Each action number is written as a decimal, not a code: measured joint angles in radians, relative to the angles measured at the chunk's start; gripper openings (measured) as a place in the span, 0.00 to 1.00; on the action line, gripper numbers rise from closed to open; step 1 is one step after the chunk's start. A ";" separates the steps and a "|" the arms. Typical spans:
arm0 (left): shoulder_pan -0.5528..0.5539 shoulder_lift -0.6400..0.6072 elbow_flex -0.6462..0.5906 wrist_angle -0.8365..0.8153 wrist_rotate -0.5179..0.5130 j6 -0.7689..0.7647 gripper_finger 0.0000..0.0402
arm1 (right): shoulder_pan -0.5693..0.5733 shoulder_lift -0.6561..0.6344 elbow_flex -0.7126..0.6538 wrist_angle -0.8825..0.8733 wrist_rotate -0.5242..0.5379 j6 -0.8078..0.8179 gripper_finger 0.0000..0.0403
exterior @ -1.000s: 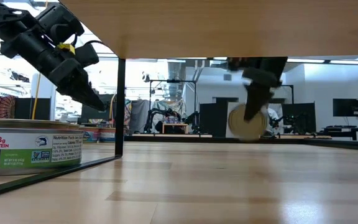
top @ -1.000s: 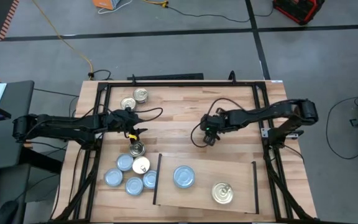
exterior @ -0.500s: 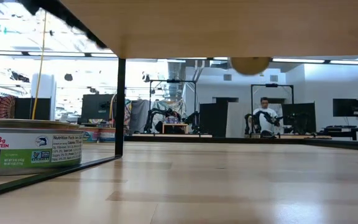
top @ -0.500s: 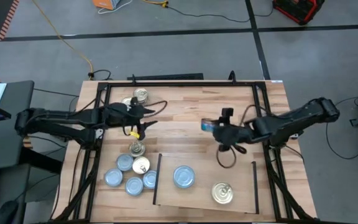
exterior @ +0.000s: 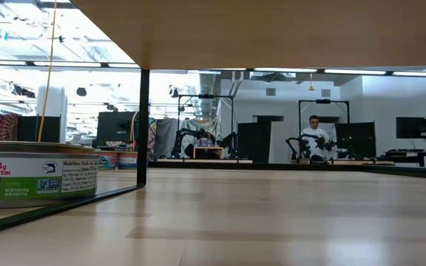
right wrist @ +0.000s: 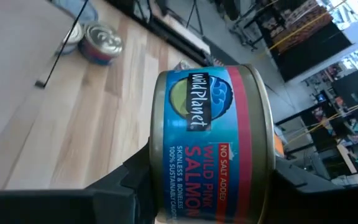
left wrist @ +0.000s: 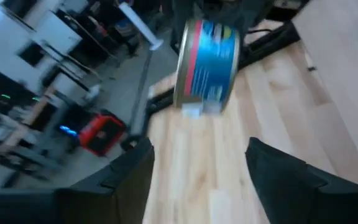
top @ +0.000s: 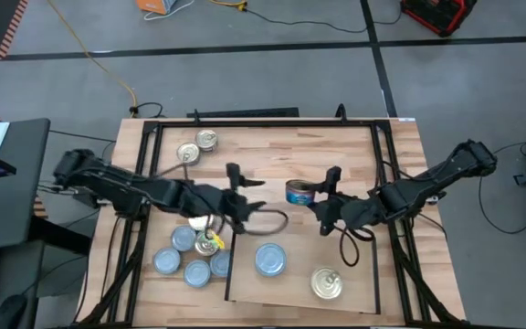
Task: Stack canned seafood by type on shelf
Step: Stack the blue-pink tuna can on the top of the blue-pink tuna can on the shelf
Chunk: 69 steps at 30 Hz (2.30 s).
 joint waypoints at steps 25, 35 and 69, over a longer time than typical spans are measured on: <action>-0.065 0.262 0.287 0.007 -0.085 0.143 0.79 | 0.136 0.002 0.000 0.207 0.013 -0.142 0.52; -0.061 0.262 0.286 0.047 0.028 0.173 0.47 | 0.135 0.002 0.000 0.296 -0.021 -0.162 0.57; -0.147 0.259 0.285 0.143 -0.003 0.281 0.46 | 0.144 -0.229 -0.007 -0.285 -0.075 0.548 0.90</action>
